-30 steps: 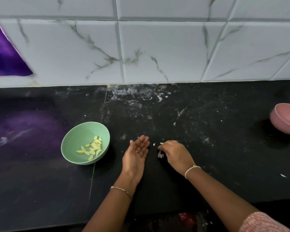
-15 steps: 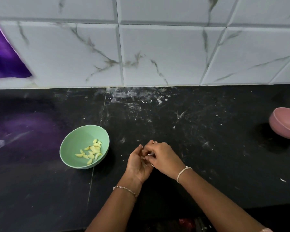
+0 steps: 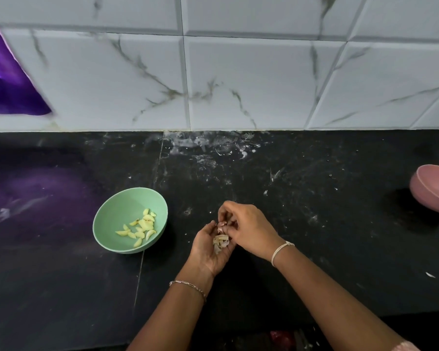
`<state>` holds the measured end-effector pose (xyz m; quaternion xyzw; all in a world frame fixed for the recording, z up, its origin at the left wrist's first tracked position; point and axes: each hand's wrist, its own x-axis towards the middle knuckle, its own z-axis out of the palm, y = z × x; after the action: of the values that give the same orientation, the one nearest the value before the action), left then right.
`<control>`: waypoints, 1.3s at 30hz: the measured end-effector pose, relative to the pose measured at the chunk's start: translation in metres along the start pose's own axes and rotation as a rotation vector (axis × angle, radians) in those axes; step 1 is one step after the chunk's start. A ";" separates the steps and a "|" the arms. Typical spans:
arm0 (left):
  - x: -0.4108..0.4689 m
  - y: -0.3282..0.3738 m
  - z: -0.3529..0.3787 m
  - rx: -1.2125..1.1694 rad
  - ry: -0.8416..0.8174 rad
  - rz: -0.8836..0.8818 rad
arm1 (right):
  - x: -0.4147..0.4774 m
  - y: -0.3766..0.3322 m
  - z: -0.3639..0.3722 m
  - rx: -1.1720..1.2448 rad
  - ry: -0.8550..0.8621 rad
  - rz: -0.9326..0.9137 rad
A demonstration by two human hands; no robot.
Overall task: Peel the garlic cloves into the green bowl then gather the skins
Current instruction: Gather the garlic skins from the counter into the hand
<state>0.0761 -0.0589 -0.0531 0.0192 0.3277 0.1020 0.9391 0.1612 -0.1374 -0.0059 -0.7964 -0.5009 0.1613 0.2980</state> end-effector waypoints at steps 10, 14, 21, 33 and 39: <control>-0.005 -0.002 0.005 0.011 0.024 0.009 | 0.013 -0.014 -0.020 -0.043 -0.101 0.015; -0.008 -0.002 0.007 -0.010 0.048 -0.011 | 0.015 -0.016 -0.024 -0.102 -0.095 0.007; -0.010 -0.001 0.008 0.013 0.040 0.007 | 0.017 -0.018 -0.027 -0.121 -0.190 0.024; -0.007 -0.001 0.009 0.015 0.038 0.020 | 0.017 -0.021 -0.023 -0.046 -0.221 0.024; -0.005 0.003 0.006 -0.083 0.092 0.006 | 0.009 -0.019 -0.020 -0.467 0.008 -0.034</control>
<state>0.0757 -0.0565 -0.0453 -0.0233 0.3662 0.1193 0.9226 0.1629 -0.1297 0.0224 -0.8359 -0.5368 0.0329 0.1102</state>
